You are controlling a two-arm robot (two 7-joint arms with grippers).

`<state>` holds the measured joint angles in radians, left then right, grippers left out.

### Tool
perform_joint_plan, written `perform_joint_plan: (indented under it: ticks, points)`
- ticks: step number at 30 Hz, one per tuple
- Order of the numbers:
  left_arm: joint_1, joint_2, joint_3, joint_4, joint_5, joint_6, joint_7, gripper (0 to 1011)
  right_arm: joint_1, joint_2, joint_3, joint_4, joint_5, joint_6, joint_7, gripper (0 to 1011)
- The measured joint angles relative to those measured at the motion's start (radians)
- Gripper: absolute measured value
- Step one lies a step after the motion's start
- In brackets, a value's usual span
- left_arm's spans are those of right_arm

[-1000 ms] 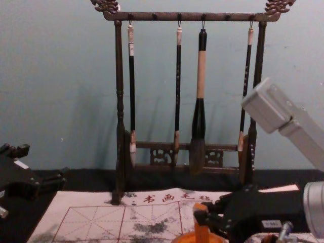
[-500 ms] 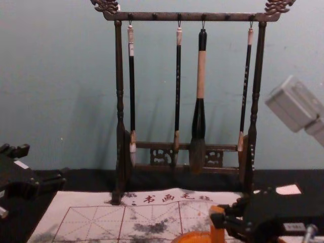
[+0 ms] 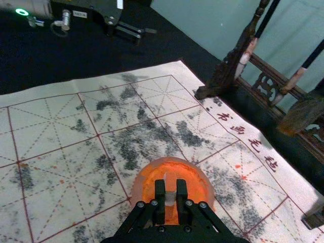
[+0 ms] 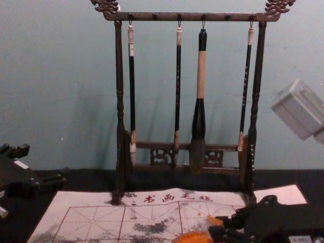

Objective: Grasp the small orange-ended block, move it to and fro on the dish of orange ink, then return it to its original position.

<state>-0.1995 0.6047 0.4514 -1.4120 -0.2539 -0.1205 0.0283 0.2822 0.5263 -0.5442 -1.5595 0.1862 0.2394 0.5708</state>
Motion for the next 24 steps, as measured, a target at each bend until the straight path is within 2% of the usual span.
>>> perform_joint_plan:
  ticks: [11, 24]
  points:
    - [0.000, 0.000, 0.000, 0.000, 0.000, 0.000, 0.000, 1001, 0.002, -0.003, -0.026, -0.012, 0.007, 0.000, 0.011, 83]
    - [0.000, 0.000, 0.000, 0.000, 0.000, 0.000, 0.000, 1001, 0.033, -0.038, -0.042, 0.023, 0.008, 0.001, -0.005, 83]
